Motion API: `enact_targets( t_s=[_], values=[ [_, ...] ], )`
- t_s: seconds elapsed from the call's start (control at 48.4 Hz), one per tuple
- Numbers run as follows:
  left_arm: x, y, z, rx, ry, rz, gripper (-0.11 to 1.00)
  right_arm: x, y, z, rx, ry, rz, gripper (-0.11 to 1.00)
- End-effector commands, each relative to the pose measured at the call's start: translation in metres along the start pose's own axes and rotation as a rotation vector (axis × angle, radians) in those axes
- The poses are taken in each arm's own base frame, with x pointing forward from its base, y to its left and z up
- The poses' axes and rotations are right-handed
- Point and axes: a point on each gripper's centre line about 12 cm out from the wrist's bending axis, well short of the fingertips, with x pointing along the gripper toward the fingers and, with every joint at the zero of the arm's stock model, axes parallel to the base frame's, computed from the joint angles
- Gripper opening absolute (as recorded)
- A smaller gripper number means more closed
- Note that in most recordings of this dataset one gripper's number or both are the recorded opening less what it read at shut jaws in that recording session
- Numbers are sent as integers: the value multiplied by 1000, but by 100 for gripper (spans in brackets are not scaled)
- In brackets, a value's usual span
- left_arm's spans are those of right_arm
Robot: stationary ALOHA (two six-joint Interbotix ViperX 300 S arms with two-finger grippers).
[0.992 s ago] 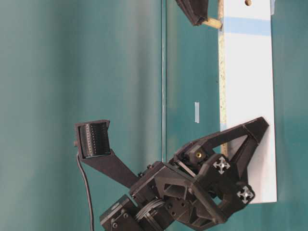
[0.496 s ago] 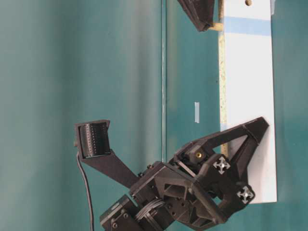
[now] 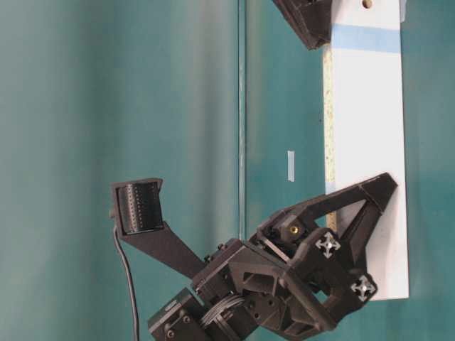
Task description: Move the wooden board into place and insert the rod into its hole.
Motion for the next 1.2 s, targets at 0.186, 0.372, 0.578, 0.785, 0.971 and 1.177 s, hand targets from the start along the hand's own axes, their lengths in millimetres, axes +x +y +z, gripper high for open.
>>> enact_targets(
  t_s=[0.186,0.372,0.578,0.785,0.971,1.177],
  values=[
    [-7,0,8,-7,-25,-1,21,0,-2,-17,-9,146,-35,11],
    [-7,0,9,1,-26,-1,21,5,-1,-18,-11,188,-40,11],
    [-7,0,8,1,-25,-1,22,9,2,-15,-13,178,-32,11],
    [-7,0,8,2,-25,-1,23,9,5,-14,-24,179,-9,11],
    [-7,-1,8,3,-24,-3,23,8,7,-9,-23,185,-10,11],
    [-7,0,8,2,-24,-2,22,6,12,5,-30,160,-2,40]
  ],
)
